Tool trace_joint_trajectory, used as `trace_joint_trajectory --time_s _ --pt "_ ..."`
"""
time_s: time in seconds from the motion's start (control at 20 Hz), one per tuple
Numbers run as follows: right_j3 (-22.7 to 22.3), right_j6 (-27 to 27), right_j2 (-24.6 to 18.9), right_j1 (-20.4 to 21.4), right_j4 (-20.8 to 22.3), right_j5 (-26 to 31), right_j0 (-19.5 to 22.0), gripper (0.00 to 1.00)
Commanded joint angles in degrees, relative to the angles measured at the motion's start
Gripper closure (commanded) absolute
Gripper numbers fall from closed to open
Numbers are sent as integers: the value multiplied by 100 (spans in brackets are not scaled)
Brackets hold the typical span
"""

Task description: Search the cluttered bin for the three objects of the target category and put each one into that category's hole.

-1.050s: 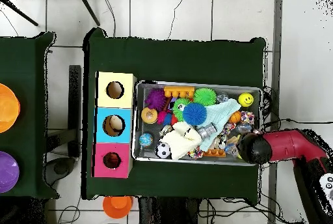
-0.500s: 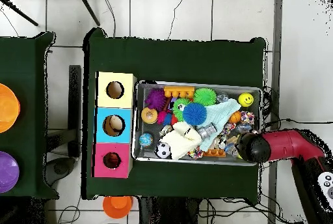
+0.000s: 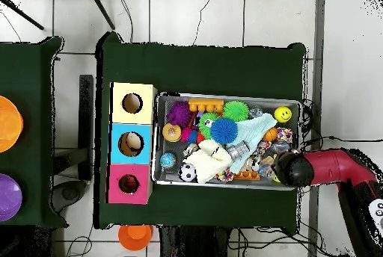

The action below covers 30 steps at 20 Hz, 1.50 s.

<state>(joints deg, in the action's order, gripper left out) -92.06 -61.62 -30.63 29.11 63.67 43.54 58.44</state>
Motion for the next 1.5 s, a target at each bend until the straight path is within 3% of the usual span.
trace_joint_trajectory --time_s 0.05,0.2,0.4,0.9,1.2,1.5 --pt "-584 2031 23 1120 -450 619 386 100" --pt "-1144 2059 -338 1797 -1076 568 658 100" --pt "-1659 2084 -837 2366 -1824 586 986 100" --pt "-2591 1028 -1822 3069 -3266 171 1231 100" --pt "-3037 496 -2059 3569 -3913 20 1120 100" --pt "-3245 -53 -1848 3967 -4204 93 604 100"
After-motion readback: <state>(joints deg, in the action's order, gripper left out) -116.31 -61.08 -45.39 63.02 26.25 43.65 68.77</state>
